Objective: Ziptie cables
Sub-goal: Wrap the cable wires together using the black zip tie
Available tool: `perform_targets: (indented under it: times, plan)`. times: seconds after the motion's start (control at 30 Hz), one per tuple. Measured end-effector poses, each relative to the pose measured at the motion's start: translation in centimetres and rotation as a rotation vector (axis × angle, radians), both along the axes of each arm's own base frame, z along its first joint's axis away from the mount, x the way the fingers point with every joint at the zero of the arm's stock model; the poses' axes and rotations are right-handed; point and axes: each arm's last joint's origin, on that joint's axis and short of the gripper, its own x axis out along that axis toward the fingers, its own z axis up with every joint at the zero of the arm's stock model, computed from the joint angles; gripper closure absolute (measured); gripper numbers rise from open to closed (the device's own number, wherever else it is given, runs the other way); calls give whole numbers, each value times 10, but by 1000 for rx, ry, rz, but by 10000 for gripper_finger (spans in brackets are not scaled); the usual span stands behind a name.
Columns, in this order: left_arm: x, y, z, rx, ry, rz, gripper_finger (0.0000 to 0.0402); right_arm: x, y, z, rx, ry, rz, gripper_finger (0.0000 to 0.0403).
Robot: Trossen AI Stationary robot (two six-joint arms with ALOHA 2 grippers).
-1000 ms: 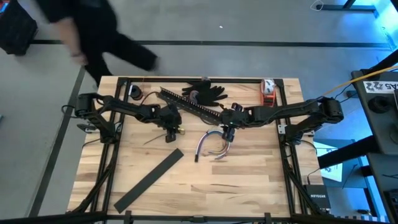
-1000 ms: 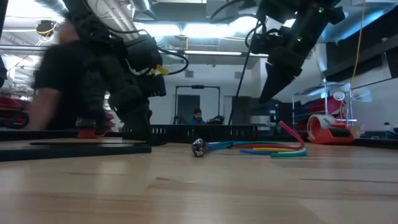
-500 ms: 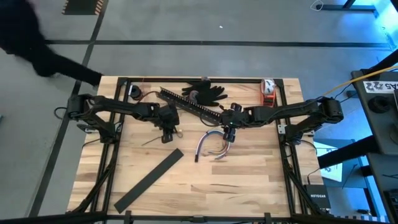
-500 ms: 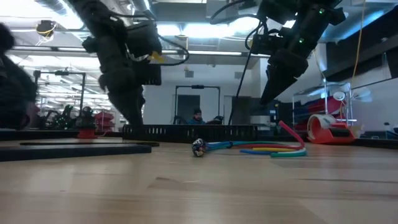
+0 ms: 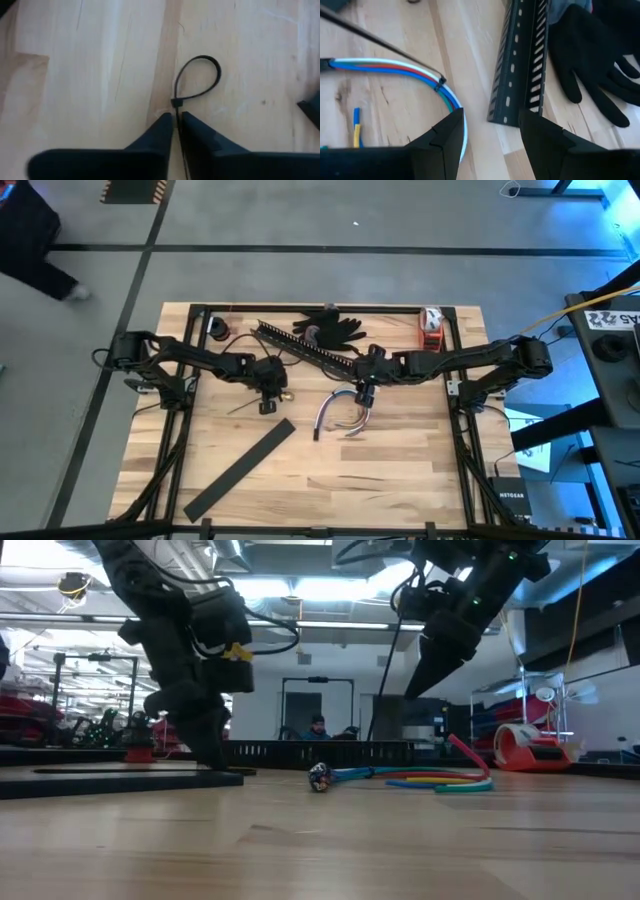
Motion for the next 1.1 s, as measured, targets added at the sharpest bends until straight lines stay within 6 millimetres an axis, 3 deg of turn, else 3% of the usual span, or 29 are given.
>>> perform_targets:
  times: [0.23,0.37,0.5,0.67,0.9,1.1]
  plan:
    - [3,1,5,13,-15,-8,400,1,0,1,40,-27,-34,221]
    - [4,-4,28,12,-19,22,401,0,2,-6,75,-46,-7,221]
    - [8,-14,70,6,-125,46,401,-5,3,-21,87,-76,52,221]
    - [8,-34,96,-114,-217,157,401,-2,7,-29,131,-196,199,221]
    - [9,-66,99,-284,-226,289,401,-10,10,-53,68,-200,420,221]
    - [5,-85,97,-357,-194,339,401,-20,11,-65,67,-98,457,221]
